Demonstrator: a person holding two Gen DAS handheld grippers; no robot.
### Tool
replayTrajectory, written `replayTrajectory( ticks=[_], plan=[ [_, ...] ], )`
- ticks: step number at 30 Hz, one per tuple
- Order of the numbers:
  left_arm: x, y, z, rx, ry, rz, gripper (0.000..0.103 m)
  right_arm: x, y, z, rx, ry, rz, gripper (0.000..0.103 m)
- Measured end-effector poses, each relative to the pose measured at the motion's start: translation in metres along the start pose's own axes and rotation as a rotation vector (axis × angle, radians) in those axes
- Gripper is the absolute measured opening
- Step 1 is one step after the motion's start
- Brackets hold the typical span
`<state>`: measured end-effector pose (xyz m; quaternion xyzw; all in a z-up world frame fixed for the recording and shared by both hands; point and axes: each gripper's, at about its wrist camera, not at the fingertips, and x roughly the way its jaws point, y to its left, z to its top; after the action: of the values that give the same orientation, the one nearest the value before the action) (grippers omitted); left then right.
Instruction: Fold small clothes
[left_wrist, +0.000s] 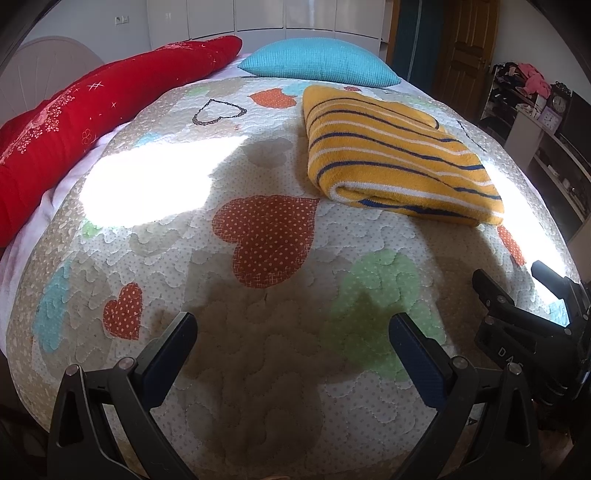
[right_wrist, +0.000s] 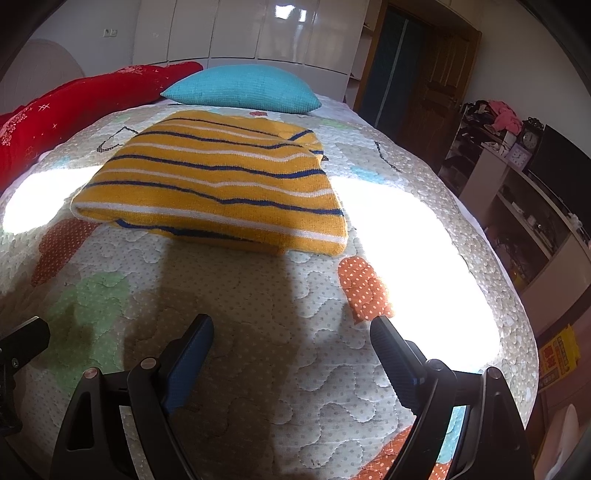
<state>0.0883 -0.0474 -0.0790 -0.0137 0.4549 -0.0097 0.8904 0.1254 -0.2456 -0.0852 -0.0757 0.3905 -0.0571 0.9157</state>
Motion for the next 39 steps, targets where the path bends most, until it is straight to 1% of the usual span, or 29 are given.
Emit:
replayTrajectory(
  ticks=[32,39],
  plan=[
    [0.0056,0.0056,-0.0025,-0.027,0.019,-0.003,0.103,0.0001,0.0050,-0.0025,-0.006,-0.006,0.000,0.091],
    [0.0050,0.0065,-0.0022,-0.032,0.012,0.004,0.103,-0.0023,0.0081,-0.0038,-0.014,-0.011,0.002,0.091]
  ],
)
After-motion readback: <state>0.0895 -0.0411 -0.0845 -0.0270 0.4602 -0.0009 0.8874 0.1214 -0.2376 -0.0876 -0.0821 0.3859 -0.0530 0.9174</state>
